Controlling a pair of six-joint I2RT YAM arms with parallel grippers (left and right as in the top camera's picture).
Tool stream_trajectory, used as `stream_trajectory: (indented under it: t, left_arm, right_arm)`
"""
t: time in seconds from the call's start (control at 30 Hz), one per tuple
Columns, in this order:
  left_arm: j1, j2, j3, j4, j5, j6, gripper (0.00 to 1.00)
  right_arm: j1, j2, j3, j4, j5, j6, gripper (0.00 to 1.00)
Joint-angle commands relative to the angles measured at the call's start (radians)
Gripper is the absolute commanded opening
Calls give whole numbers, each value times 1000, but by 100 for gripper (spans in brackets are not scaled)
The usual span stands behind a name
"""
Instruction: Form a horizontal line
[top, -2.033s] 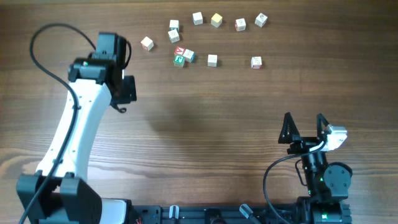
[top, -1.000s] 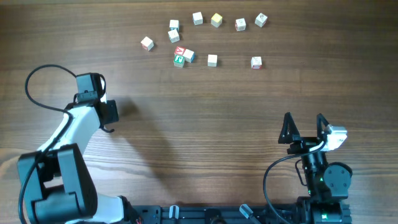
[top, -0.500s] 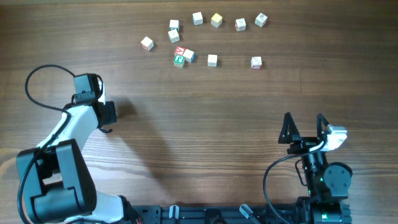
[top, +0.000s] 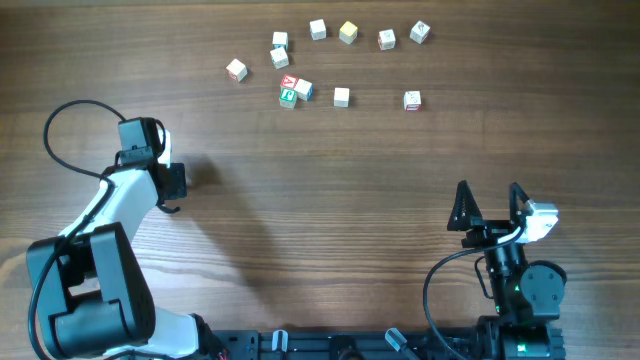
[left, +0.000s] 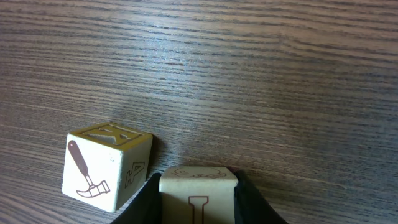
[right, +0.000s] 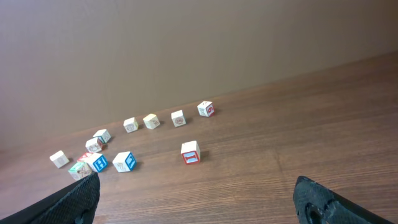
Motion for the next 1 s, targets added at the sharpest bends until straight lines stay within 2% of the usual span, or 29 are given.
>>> stream_trajectory:
  t: [0.0, 0.13, 0.4, 0.97]
  left_arm:
    - [10, 35, -6, 3, 21, 23, 23]
    - [10, 35, -6, 3, 21, 23, 31]
    - [10, 35, -6, 6, 21, 23, 34]
    - [10, 35, -6, 3, 21, 23, 46]
  right_arm:
    - [-4, 0, 0, 2, 13, 8, 100]
    - [-4, 0, 0, 2, 13, 7, 100]
    - [-4, 0, 0, 2, 13, 8, 99]
    - [-4, 0, 0, 2, 13, 7, 100]
